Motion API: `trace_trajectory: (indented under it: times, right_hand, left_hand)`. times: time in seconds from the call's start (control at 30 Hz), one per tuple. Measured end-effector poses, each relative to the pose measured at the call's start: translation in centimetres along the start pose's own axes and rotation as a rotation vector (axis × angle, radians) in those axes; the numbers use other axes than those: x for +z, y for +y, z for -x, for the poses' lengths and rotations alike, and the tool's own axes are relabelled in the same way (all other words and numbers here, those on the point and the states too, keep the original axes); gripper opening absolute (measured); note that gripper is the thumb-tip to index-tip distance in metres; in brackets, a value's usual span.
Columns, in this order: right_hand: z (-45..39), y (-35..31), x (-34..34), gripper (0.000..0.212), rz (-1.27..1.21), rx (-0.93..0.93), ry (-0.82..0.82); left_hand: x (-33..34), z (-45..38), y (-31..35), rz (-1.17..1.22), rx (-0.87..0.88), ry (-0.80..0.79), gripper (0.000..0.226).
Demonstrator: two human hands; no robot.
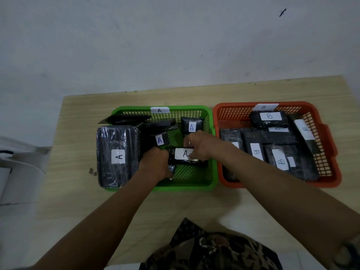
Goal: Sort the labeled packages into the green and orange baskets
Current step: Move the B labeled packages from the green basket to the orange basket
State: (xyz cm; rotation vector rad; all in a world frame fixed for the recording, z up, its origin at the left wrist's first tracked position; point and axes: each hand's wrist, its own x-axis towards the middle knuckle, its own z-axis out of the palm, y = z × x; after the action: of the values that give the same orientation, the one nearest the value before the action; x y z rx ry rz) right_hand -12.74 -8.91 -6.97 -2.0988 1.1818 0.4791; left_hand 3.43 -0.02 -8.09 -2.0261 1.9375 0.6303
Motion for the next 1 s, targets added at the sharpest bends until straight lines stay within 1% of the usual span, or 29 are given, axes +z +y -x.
trace_trajectory:
  times: [0.1, 0.23, 0.3, 0.4, 0.47, 0.53, 0.6, 0.73, 0.8, 0.83, 0.93, 1.0]
  right_hand:
    - [-0.4, 0.3, 0.3, 0.050, -0.016, 0.011, 0.021]
    - [-0.6, 0.2, 1.0, 0.037, 0.039, -0.017, 0.087]
    - [-0.5, 0.2, 1.3, 0.030, 0.064, -0.034, 0.106]
    - [-0.3, 0.3, 1.6, 0.030, 0.106, -0.061, 0.108]
    - [-0.1, 0.5, 1.7, 0.032, 0.124, -0.074, 0.118]
    - [0.1, 0.5, 2.0, 0.033, 0.145, -0.070, 0.130]
    - [0.3, 0.3, 2.2, 0.034, 0.178, -0.060, 0.135]
    - [1.1, 0.1, 2.1, 0.032, 0.168, -0.091, 0.182]
    - [1.4, 0.3, 2.1, 0.031, 0.080, -0.105, 0.215]
    - [1.6, 0.3, 2.0, 0.030, -0.015, -0.103, 0.243]
    - [2.2, 0.1, 1.8, 0.030, -0.427, -0.064, 0.346]
    - [2.6, -0.2, 1.7, 0.028, -0.670, -0.020, 0.343]
  left_hand:
    - [0.4, -0.1, 0.1, -0.055, 0.003, 0.078, 0.051]
    - [1.1, -0.3, 0.4, -0.152, 0.035, 0.138, 0.052]
    - [1.5, -0.3, 0.7, -0.188, 0.062, 0.130, 0.053]
    - [1.6, -0.5, 0.8, -0.226, 0.097, 0.109, 0.053]
    - [1.3, -0.4, 0.6, -0.242, 0.131, 0.093, 0.047]
    - [1.0, 0.1, 0.2, -0.207, 0.182, 0.069, 0.039]
    - [0.6, 0.8, -0.3, -0.064, 0.225, 0.055, 0.037]
    - [-0.9, 1.6, -1.0, 0.581, 0.217, 0.001, 0.046]
    - [-1.4, 1.6, -1.0, 0.778, 0.202, 0.023, 0.051]
    - [-1.5, 1.7, -1.0, 0.837, 0.183, 0.044, 0.053]
    - [-1.8, 1.6, -0.5, 1.042, 0.113, 0.104, 0.053]
    - [-1.9, 1.7, -0.1, 1.246, 0.064, 0.140, 0.051]
